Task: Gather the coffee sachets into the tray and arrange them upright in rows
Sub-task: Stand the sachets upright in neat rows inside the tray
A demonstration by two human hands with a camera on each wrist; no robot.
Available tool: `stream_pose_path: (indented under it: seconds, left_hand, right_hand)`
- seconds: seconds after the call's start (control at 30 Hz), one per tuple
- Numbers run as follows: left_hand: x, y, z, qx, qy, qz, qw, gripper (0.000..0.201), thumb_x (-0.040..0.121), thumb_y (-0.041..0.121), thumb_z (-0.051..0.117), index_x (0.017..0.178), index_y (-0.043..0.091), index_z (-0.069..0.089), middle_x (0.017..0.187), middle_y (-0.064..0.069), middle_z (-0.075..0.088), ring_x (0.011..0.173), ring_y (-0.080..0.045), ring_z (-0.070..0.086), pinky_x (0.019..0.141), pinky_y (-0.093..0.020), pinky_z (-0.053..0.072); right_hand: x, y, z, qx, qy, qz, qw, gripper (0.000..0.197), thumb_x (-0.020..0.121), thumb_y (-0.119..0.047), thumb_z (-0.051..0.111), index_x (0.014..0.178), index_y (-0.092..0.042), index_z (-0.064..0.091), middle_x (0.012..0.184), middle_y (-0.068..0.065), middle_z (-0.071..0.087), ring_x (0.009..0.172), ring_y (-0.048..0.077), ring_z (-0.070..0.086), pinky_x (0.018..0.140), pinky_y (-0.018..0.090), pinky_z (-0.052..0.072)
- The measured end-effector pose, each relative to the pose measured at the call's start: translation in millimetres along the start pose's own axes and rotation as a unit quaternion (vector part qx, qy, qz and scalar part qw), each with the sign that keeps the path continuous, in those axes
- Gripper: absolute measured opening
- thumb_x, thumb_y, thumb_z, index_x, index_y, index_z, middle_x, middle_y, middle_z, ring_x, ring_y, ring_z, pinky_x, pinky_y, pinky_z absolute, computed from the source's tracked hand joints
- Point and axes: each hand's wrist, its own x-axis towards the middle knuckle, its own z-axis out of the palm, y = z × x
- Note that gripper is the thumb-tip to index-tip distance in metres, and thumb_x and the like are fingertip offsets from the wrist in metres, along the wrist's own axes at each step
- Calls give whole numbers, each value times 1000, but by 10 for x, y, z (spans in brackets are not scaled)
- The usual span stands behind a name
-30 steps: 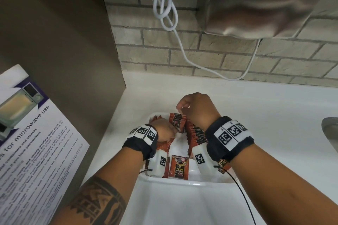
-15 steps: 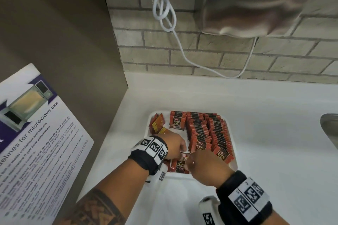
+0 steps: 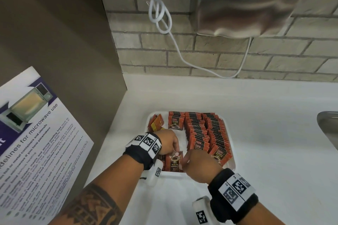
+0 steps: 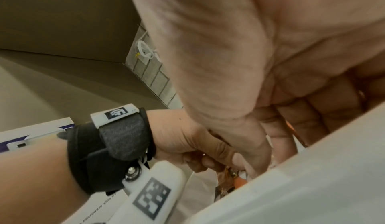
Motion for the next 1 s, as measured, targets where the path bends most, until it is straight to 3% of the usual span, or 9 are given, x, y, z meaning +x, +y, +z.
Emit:
stream_pose_path:
  seconds: [0.17, 0.23, 0.33, 0.37, 0.5, 0.7, 0.83, 0.9, 1.0]
  left_hand:
    - [-66, -55, -72, 3, 12, -1, 1000, 23, 91, 8, 70, 109, 18, 77, 112, 2, 73, 100, -14, 67, 86, -25, 54]
    - [-70, -63, -88, 15, 17, -1, 1000, 24, 92, 6, 66, 110, 17, 77, 113, 2, 73, 85, -8, 64, 67, -14, 49]
    - [-67, -66, -95, 34, 21, -11, 999, 23, 94, 6, 64, 112, 13, 76, 115, -1, 72, 67, -3, 54, 46, -8, 35]
    - [-62, -73, -92, 38, 24, -14, 999, 22, 94, 6, 65, 112, 12, 76, 116, -2, 71, 70, -6, 56, 47, -9, 36]
    - [-69, -95, -84, 34, 40, -10, 999, 22, 93, 4, 64, 110, 11, 76, 117, -3, 71, 104, -18, 66, 77, -22, 47]
    - [-46, -132, -85, 44, 35, -9, 998, 18, 91, 7, 68, 105, 10, 78, 117, -1, 71, 110, -18, 65, 86, -23, 48]
    - [-65, -97, -116, 76, 36, -23, 996, 23, 95, 6, 62, 113, 10, 76, 122, 0, 69, 110, -19, 66, 79, -21, 50]
    - [-80, -92, -123, 96, 31, -31, 994, 25, 96, 6, 59, 115, 8, 74, 124, -4, 69, 110, -21, 66, 88, -27, 53]
    - [-104, -105, -144, 100, 29, -33, 994, 26, 97, 7, 57, 117, 8, 73, 126, -6, 68, 114, -22, 64, 95, -29, 51]
  right_hand:
    - [10, -97, 10, 50, 37, -4, 998, 18, 93, -21, 57, 100, -14, 72, 100, 1, 69, 91, 20, 65, 78, 31, 52]
    - [15, -114, 19, 82, 51, -5, 995, 16, 95, -21, 58, 106, -16, 68, 98, -2, 64, 92, 19, 63, 78, 28, 48]
    - [27, -153, 52, 100, 51, -13, 994, 18, 95, -19, 57, 111, -14, 65, 97, -3, 60, 87, 16, 57, 60, 19, 41]
    - [33, -171, 66, 99, 48, -17, 994, 19, 95, -18, 57, 111, -13, 65, 97, -2, 60, 86, 16, 56, 55, 17, 38]
    - [56, -217, 115, 117, 51, -27, 991, 19, 94, -17, 57, 110, -11, 65, 97, 0, 61, 89, 19, 61, 54, 17, 38]
    - [82, -222, 175, 129, 68, -18, 989, 15, 94, -19, 56, 106, -15, 63, 94, -3, 59, 85, 16, 57, 55, 17, 36]
    - [70, -243, 183, 105, 73, -31, 991, 16, 95, -19, 55, 108, -15, 61, 106, 2, 65, 89, 16, 55, 59, 18, 37]
    - [59, -272, 177, 108, 69, -32, 991, 19, 96, -19, 55, 112, -14, 61, 110, 2, 66, 91, 17, 55, 68, 21, 39]
    - [87, -319, 179, 109, 62, -20, 992, 19, 95, -21, 58, 113, -14, 61, 105, -1, 63, 92, 18, 57, 72, 24, 43]
